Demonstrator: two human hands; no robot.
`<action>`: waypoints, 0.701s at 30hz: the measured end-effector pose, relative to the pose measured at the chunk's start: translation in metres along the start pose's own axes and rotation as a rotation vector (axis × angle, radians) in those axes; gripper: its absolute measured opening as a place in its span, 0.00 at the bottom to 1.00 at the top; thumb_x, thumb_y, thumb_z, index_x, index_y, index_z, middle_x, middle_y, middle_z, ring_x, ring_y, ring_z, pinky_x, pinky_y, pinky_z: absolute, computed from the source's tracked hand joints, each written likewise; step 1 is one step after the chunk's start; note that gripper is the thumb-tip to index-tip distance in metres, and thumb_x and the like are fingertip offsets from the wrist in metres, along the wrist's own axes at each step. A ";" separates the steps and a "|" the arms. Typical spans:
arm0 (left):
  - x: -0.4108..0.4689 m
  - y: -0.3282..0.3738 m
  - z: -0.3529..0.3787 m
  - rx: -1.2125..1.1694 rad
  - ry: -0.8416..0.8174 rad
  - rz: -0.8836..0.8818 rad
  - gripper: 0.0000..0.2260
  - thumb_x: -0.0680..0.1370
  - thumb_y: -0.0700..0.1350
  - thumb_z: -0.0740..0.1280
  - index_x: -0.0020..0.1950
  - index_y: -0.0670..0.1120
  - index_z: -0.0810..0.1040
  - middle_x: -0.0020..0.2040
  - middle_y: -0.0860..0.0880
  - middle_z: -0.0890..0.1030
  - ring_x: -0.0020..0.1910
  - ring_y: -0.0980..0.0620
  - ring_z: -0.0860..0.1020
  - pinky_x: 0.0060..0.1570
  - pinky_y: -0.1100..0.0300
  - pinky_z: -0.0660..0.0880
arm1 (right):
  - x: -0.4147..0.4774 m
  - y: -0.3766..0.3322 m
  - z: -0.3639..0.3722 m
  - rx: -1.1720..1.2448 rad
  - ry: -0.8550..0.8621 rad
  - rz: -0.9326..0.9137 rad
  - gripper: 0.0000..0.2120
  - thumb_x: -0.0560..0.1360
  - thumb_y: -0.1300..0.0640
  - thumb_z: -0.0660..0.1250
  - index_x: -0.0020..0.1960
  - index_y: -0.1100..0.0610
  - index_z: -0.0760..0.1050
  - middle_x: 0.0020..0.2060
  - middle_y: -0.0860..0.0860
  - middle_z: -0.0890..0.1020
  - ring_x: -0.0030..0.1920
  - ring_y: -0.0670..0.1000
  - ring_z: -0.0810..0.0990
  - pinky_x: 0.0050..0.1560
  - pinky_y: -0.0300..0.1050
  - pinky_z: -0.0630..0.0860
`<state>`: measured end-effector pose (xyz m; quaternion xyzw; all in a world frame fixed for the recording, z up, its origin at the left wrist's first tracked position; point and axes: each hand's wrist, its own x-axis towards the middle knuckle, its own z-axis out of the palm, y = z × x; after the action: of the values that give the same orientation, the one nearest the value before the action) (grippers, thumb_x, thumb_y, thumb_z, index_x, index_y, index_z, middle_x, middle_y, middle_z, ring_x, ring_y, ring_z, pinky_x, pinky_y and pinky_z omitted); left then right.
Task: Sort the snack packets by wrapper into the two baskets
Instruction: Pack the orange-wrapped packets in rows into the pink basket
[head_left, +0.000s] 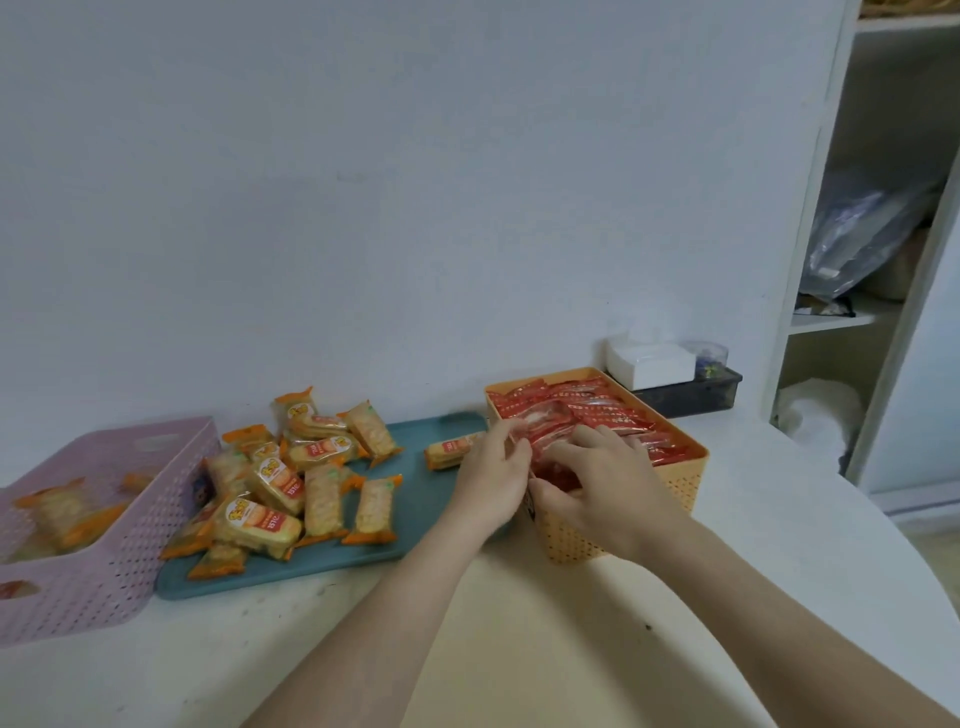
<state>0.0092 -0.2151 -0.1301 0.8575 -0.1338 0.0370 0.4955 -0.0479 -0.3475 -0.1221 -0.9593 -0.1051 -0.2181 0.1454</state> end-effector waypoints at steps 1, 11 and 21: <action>-0.003 -0.005 -0.001 -0.052 -0.016 0.013 0.13 0.81 0.48 0.59 0.64 0.56 0.75 0.58 0.54 0.77 0.59 0.52 0.76 0.59 0.47 0.77 | 0.003 0.001 0.003 -0.005 0.018 -0.004 0.20 0.73 0.36 0.55 0.54 0.44 0.78 0.46 0.41 0.76 0.49 0.46 0.70 0.57 0.50 0.68; -0.009 -0.020 -0.021 -0.245 -0.135 -0.063 0.17 0.84 0.44 0.56 0.72 0.51 0.68 0.65 0.51 0.76 0.58 0.54 0.78 0.48 0.57 0.80 | 0.040 -0.005 0.043 -0.218 0.129 0.124 0.23 0.74 0.39 0.51 0.48 0.52 0.80 0.44 0.53 0.81 0.47 0.57 0.77 0.50 0.55 0.70; -0.031 -0.067 -0.127 0.503 0.251 0.123 0.17 0.76 0.46 0.66 0.65 0.52 0.76 0.61 0.53 0.80 0.63 0.50 0.74 0.64 0.57 0.66 | 0.058 -0.069 0.061 -0.259 0.271 0.108 0.15 0.74 0.48 0.61 0.56 0.55 0.75 0.53 0.57 0.76 0.54 0.60 0.74 0.52 0.56 0.70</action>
<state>0.0062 -0.0684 -0.1282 0.9325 -0.1096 0.2050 0.2766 0.0087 -0.2556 -0.1322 -0.9361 -0.0038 -0.3488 0.0449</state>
